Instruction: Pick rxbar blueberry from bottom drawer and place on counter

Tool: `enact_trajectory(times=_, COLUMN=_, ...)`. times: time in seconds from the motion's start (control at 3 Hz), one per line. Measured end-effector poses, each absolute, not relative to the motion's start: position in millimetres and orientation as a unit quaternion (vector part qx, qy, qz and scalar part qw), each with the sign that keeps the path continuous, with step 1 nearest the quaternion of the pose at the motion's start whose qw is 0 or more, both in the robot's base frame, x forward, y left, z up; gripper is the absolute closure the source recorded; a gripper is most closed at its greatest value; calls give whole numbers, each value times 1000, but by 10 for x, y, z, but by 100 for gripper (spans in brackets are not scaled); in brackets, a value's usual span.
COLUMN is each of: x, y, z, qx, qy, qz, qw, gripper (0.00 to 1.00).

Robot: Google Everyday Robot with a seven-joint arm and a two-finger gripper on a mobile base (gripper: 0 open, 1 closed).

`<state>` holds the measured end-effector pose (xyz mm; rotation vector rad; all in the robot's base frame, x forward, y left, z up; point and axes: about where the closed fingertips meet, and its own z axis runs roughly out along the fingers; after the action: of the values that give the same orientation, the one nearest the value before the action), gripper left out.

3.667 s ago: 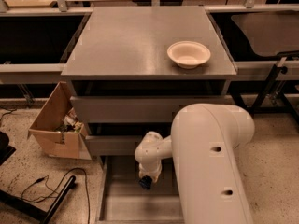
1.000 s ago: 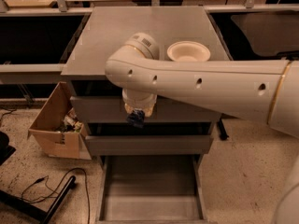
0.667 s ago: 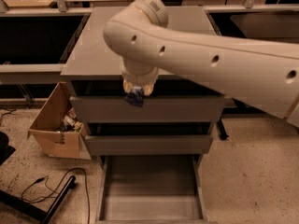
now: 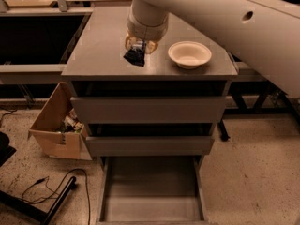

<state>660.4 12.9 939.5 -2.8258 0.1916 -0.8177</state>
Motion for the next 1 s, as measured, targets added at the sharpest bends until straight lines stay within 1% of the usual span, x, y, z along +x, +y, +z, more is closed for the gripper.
enact_trajectory(times=0.33, x=7063, y=248, z=9540, qx=-939, qy=45, qz=-303, qw=158, gripper=100)
enact_trajectory(times=0.67, x=7680, y=790, z=9347, qx=-912, qy=1, qz=-334, qw=241, gripper=100)
enact_trajectory(times=1.0, x=7999, y=1149, z=9162, qx=-898, qy=-12, qz=-349, qw=269, gripper=100)
